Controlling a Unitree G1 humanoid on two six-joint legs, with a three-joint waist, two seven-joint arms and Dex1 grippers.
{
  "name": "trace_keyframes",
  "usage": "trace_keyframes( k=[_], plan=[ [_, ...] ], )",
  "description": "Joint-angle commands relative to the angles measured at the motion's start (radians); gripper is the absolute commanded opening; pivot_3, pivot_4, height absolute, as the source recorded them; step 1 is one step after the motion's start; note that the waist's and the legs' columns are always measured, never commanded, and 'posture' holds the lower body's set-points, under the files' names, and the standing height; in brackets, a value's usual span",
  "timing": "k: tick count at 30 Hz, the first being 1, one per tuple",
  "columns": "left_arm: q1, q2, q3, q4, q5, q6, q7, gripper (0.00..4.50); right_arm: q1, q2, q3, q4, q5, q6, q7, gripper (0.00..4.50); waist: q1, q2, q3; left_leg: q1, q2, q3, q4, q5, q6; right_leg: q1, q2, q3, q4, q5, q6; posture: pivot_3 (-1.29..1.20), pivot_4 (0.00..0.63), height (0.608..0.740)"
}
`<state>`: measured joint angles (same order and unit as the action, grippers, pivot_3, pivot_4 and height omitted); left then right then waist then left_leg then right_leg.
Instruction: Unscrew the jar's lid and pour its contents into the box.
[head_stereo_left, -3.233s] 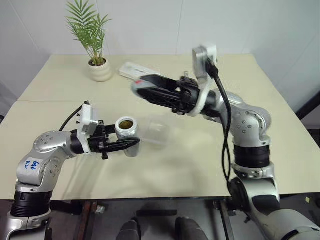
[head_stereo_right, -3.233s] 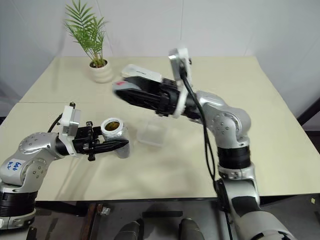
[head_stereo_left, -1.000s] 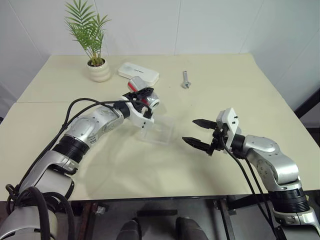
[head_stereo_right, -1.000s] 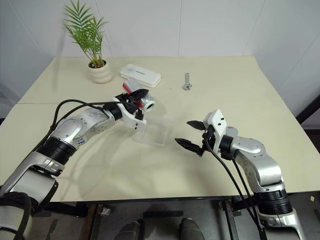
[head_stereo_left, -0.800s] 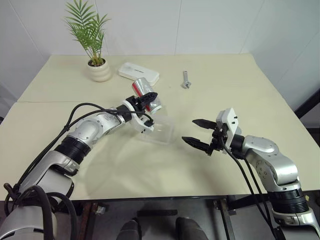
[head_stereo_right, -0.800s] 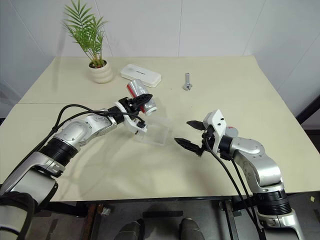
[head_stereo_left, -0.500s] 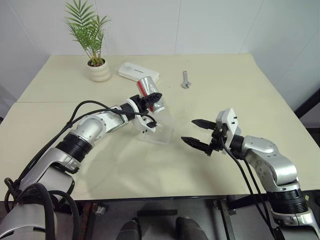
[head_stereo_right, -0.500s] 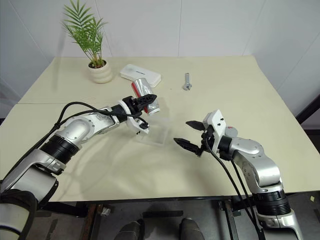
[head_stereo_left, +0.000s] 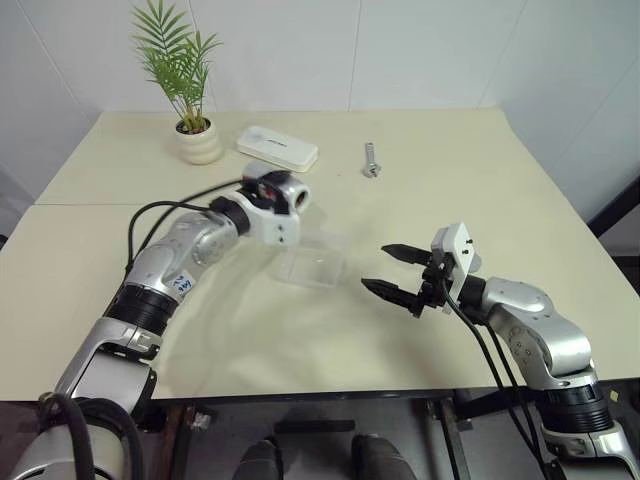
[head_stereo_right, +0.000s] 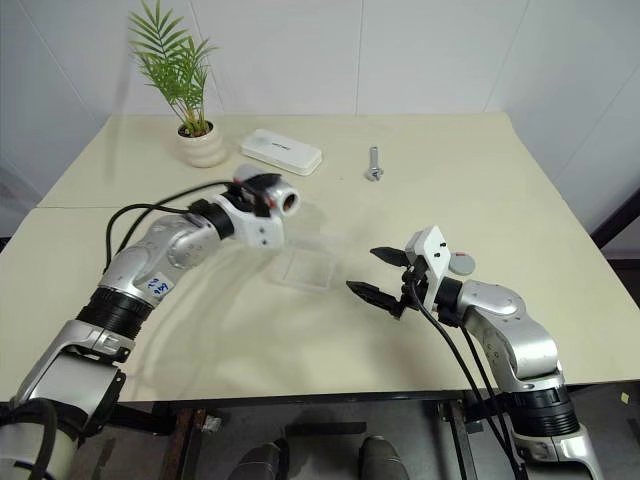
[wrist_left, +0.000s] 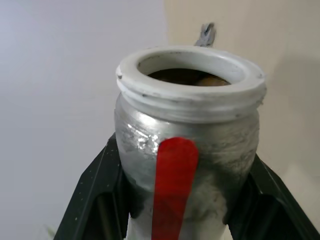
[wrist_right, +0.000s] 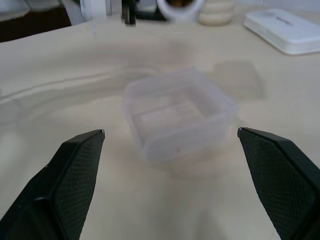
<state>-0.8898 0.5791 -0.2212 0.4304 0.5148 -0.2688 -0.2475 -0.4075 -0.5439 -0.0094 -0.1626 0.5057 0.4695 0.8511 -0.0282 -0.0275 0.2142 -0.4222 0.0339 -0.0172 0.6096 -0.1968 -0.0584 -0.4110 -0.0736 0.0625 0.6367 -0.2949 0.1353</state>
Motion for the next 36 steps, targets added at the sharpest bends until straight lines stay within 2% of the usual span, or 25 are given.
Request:
trace_keyframes(
  k=[1, 5, 7, 9, 15, 22, 23, 26, 28, 31, 33, 36],
  plan=[
    [0.061, -0.090, 0.214, -0.150, -0.453, 0.300, -0.247, 1.96, -0.005, -0.011, -0.031, -0.043, 0.014, -0.014, 0.007, 4.49, 0.000, 0.000, 0.000, 0.000, 0.000, 0.000, 0.002, 0.000, 0.000, 0.000, 0.000, 0.000, 0.001, 0.000, 0.000, 0.00, 0.150, 0.740],
    [0.130, -0.127, 0.348, -0.256, -0.696, 0.676, -0.333, 1.96, -0.020, -0.013, -0.030, -0.033, 0.012, -0.014, 0.013, 4.49, -0.005, 0.000, 0.000, 0.001, 0.000, -0.001, 0.004, 0.000, 0.001, 0.001, 0.000, 0.000, 0.005, 0.000, 0.000, 0.00, 0.150, 0.740],
    [0.138, -0.127, 0.371, -0.267, -0.747, 0.804, -0.337, 1.96, -0.025, -0.012, -0.019, -0.028, 0.004, -0.020, 0.019, 4.49, -0.005, 0.000, 0.000, 0.002, 0.000, -0.002, 0.004, 0.001, 0.002, 0.001, 0.001, 0.000, 0.007, 0.000, 0.000, 0.00, 0.150, 0.740],
    [0.133, -0.126, 0.373, -0.242, -0.737, 0.838, -0.305, 1.96, -0.028, -0.014, -0.009, -0.027, -0.005, -0.030, 0.031, 4.49, -0.003, 0.000, 0.000, 0.003, 0.000, -0.002, 0.004, 0.002, 0.002, 0.001, 0.001, 0.000, 0.008, 0.000, -0.001, 0.00, 0.150, 0.740],
    [0.108, -0.109, 0.324, -0.177, -0.669, 0.768, -0.278, 1.96, -0.041, -0.023, 0.004, 0.008, -0.053, -0.067, 0.054, 4.49, 0.000, 0.000, 0.000, 0.002, 0.000, -0.002, 0.004, 0.004, 0.001, 0.002, 0.001, 0.000, 0.006, 0.001, -0.001, 0.00, 0.150, 0.740],
    [0.100, -0.070, 0.207, -0.142, -0.536, 0.562, -0.284, 1.96, -0.060, -0.026, -0.011, 0.080, -0.087, -0.109, 0.073, 4.49, -0.001, 0.000, 0.000, 0.002, 0.000, -0.002, 0.003, 0.003, 0.000, 0.002, 0.001, 0.000, 0.005, 0.001, -0.001, 0.00, 0.150, 0.740],
    [0.102, -0.056, 0.179, -0.138, -0.501, 0.518, -0.283, 1.96, -0.058, -0.027, -0.013, 0.081, -0.087, -0.111, 0.077, 4.49, -0.001, 0.000, 0.000, 0.002, 0.000, -0.002, 0.003, 0.003, 0.000, 0.001, 0.001, 0.000, 0.005, 0.001, -0.001, 0.00, 0.150, 0.740],
    [0.081, 0.026, 0.028, -0.125, -0.236, 0.305, -0.159, 1.96, -0.049, -0.027, -0.017, 0.080, -0.088, -0.111, 0.077, 4.49, -0.001, 0.000, 0.000, 0.002, 0.000, -0.002, 0.002, 0.003, -0.001, 0.001, 0.001, 0.000, 0.003, 0.001, -0.001, 0.00, 0.150, 0.740],
    [0.017, 0.115, -0.124, -0.123, 0.083, 0.156, 0.042, 1.96, -0.043, -0.022, -0.020, 0.075, -0.085, -0.109, 0.072, 4.49, 0.000, 0.000, 0.000, 0.002, 0.000, -0.002, 0.001, 0.003, -0.001, 0.001, 0.001, 0.000, 0.002, 0.001, -0.001, 0.00, 0.150, 0.740],
    [-0.093, 0.184, -0.295, -0.119, 0.464, 0.100, 0.281, 1.96, -0.039, -0.012, -0.019, 0.070, -0.080, -0.106, 0.065, 4.49, 0.004, -0.001, 0.000, 0.000, -0.001, -0.002, 0.002, 0.002, -0.001, 0.001, 0.001, 0.000, 0.000, 0.002, 0.000, 0.00, 0.150, 0.740],
    [-0.139, 0.189, -0.361, -0.118, 0.616, 0.092, 0.386, 1.96, -0.039, -0.004, -0.016, 0.068, -0.079, -0.105, 0.060, 4.49, 0.006, -0.001, 0.000, 0.000, -0.001, -0.001, 0.002, 0.002, 0.000, 0.002, 0.000, 0.000, -0.002, 0.002, 0.001, 0.00, 0.150, 0.740],
    [-0.174, 0.177, -0.425, -0.085, 0.745, 0.068, 0.461, 1.96, -0.044, 0.010, -0.013, 0.068, -0.076, -0.103, 0.055, 4.49, 0.004, 0.000, 0.000, 0.000, -0.001, 0.000, 0.001, 0.000, 0.001, 0.003, 0.000, 0.000, -0.006, 0.003, 0.002, 0.00, 0.150, 0.740]
  ],
)
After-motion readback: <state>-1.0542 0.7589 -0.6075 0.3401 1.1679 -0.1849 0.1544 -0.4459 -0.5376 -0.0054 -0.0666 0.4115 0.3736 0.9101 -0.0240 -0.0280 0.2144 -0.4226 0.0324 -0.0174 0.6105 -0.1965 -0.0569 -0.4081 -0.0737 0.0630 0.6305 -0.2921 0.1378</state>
